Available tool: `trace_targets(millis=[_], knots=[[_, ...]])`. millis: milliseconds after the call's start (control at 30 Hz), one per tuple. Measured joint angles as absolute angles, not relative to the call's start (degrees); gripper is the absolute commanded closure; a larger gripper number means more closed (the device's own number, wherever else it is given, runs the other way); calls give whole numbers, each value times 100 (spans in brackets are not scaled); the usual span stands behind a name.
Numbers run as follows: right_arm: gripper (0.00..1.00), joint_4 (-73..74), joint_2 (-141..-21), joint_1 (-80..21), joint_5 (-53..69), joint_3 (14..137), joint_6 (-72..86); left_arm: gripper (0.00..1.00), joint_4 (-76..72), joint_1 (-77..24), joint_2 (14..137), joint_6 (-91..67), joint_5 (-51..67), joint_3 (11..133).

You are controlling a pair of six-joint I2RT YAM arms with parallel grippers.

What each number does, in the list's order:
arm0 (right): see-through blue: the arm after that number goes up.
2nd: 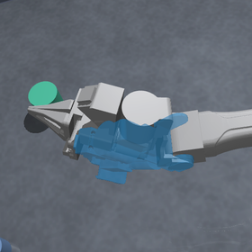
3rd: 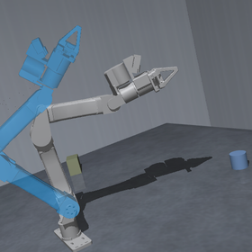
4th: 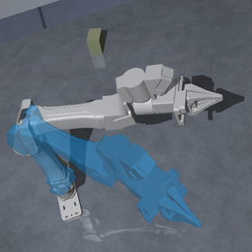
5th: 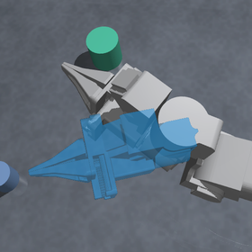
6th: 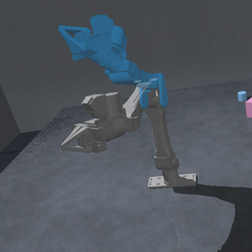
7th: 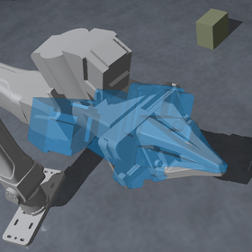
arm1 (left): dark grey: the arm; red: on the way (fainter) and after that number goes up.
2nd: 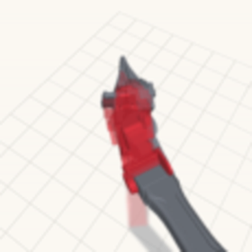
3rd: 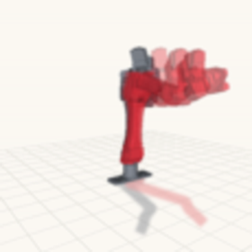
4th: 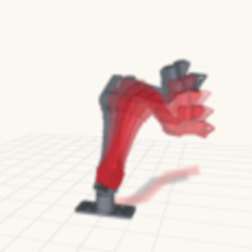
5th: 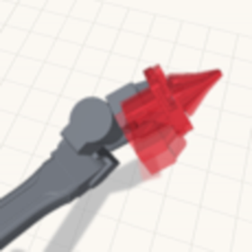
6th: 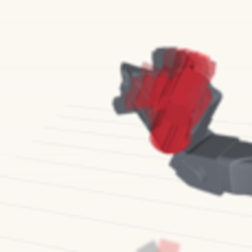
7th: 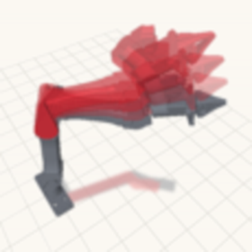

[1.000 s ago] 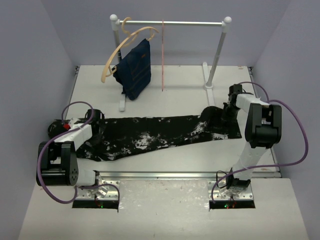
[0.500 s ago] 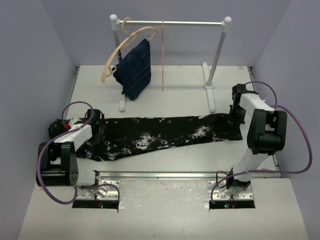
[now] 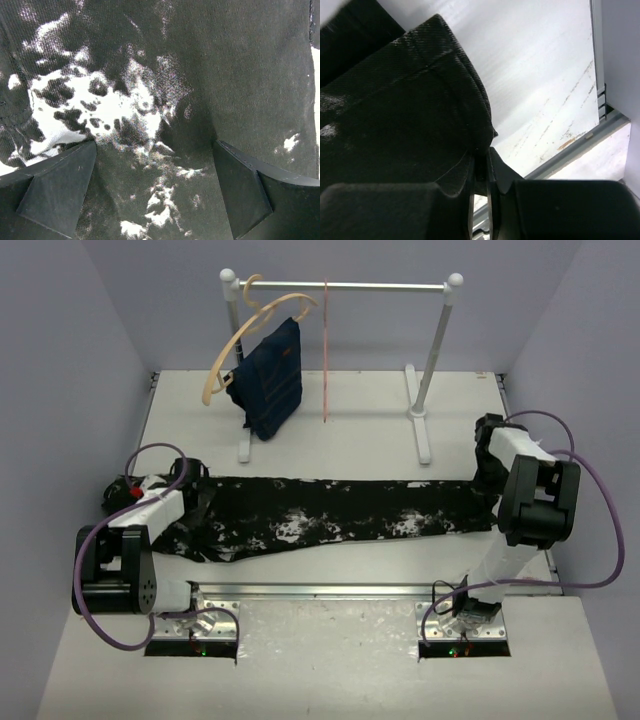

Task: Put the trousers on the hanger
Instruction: Fold the trousers at the center of the board.

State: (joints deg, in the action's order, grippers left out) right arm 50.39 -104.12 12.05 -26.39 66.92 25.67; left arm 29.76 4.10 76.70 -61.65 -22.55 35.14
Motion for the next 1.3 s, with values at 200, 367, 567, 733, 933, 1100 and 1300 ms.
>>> trace_targets(millis=[200,367,567,733,933,1100,1300], knots=[[85,4760,-10512,1202,-2522,6777,2546,0,2961,408,7574,-6124,-2193,3514],[39,4497,-10513,1203,-2519,6777,2580,0,2904,401,7531,-6066,-2182,3514],[1,4358,-10338,1155,-2163,6487,2851,0,2823,285,7531,-5968,-2176,3514],[1,3577,-9186,207,-1865,5423,3010,0,2753,-234,7854,-5784,-2182,3636],[1,2775,-9052,-1755,-1744,5596,3114,0,2795,-589,7929,-5749,-2208,3729],[1,2798,-10501,-2240,-1107,6308,3474,0,2856,-719,7931,-5636,-2195,3951],[1,2877,-10829,-1962,-1015,6401,3799,0,3464,-759,7880,-5417,-2382,4603]])
